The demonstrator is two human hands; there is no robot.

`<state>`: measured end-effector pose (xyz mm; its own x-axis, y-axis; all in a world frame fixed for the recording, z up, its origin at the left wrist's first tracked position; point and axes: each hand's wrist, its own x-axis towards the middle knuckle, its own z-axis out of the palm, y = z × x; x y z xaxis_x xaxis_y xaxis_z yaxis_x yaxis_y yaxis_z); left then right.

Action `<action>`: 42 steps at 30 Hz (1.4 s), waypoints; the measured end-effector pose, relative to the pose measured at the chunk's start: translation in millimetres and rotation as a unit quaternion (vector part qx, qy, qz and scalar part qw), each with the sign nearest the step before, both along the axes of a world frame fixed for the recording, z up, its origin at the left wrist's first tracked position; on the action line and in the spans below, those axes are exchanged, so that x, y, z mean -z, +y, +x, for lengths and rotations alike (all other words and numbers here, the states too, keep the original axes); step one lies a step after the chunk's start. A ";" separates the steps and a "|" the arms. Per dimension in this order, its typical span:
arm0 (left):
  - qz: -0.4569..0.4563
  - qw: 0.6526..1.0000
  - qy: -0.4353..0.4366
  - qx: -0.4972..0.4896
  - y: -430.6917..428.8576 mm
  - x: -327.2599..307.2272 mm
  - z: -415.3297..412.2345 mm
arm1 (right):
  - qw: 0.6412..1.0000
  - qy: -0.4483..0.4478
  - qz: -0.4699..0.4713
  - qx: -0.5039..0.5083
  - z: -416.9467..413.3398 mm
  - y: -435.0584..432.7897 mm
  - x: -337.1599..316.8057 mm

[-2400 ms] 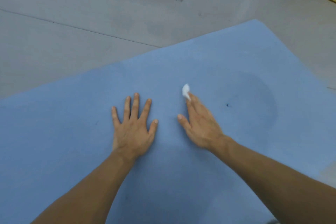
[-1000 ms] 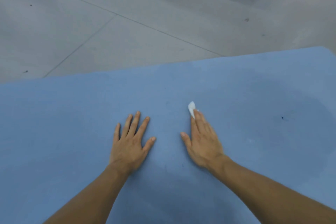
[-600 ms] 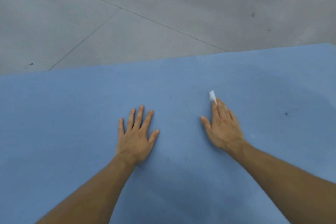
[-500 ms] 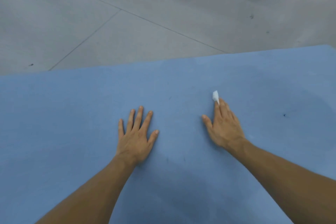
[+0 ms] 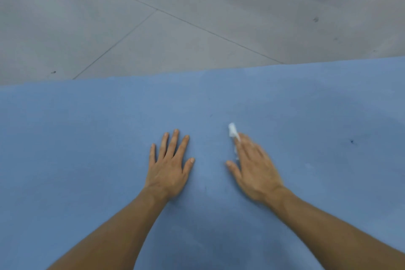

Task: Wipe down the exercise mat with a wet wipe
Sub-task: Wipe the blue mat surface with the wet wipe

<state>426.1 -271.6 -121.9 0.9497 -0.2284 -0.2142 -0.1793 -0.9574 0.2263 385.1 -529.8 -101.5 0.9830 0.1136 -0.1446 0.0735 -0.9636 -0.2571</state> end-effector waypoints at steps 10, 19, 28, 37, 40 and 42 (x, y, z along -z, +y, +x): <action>0.013 1.000 0.007 -0.004 -1.3 -1.2 -1.9 | 0.997 0.004 0.045 0.064 -15.9 -19.5 -9.9; 0.006 1.000 -0.015 -0.014 -7.1 -0.5 -12.5 | 0.997 -0.002 0.062 -0.053 -72.5 48.2 -0.7; 0.009 1.000 -0.009 -0.012 -8.6 -3.4 -13.4 | 0.977 -0.011 0.048 0.208 -54.2 -39.8 -6.8; 0.009 1.000 -0.021 0.007 -11.0 -6.2 -29.6 | 0.991 -0.003 0.134 0.017 -102.7 57.6 -12.0; 0.006 1.000 -0.025 0.015 -9.4 -4.8 -32.7 | 0.994 0.001 0.112 -0.022 -124.5 71.5 -9.8; 0.001 0.999 -0.030 0.015 -8.2 -4.6 -33.8 | 0.995 0.000 0.093 -0.023 -125.2 62.8 -8.7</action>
<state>392.3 -279.8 -117.2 0.9537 -0.2560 -0.1576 -0.2206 -0.9521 0.2117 259.8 -467.0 -92.8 0.9762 0.1829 -0.1162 0.1163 -0.8947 -0.4313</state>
